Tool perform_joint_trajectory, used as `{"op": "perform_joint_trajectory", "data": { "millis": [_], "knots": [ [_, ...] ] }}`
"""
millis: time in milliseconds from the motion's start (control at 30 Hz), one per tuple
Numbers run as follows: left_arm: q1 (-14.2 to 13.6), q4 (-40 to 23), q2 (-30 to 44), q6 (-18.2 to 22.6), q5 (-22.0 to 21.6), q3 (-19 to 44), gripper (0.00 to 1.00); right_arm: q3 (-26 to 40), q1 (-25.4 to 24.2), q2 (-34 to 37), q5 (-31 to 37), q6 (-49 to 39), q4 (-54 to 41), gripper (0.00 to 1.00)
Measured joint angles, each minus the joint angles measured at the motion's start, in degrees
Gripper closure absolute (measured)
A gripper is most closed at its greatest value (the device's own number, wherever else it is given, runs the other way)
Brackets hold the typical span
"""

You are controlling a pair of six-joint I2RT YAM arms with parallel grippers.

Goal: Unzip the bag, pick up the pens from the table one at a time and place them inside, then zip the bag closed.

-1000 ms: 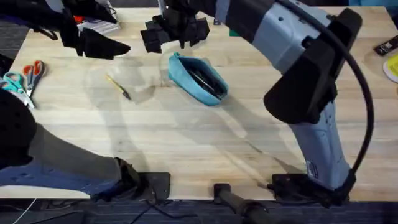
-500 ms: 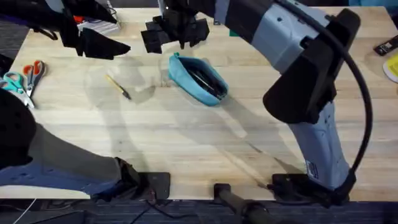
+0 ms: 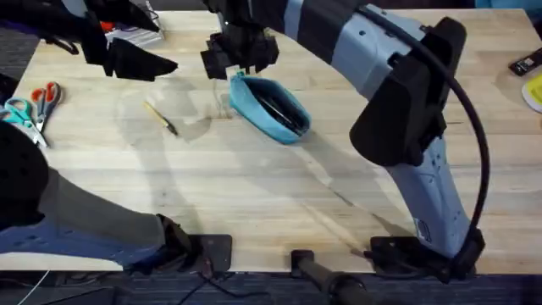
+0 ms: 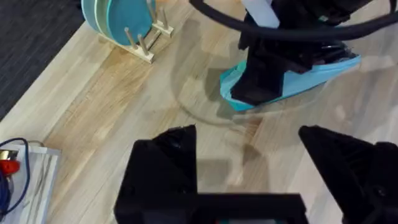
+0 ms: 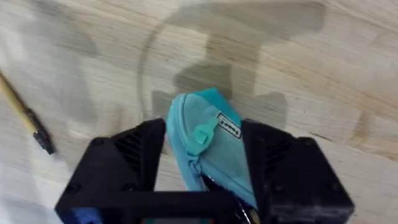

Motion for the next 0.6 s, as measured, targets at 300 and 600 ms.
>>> {"op": "perform_joint_trajectory", "data": {
  "millis": [300,600],
  "knots": [
    [0.0,0.0,0.0,0.0,0.0,0.0,0.008,0.0,0.0,0.0,0.0,0.0,0.2,0.545],
    [0.0,0.0,0.0,0.0,0.0,0.0,0.008,0.0,0.3,0.0,-0.7,0.2,0.5,0.874]
  ]
}}
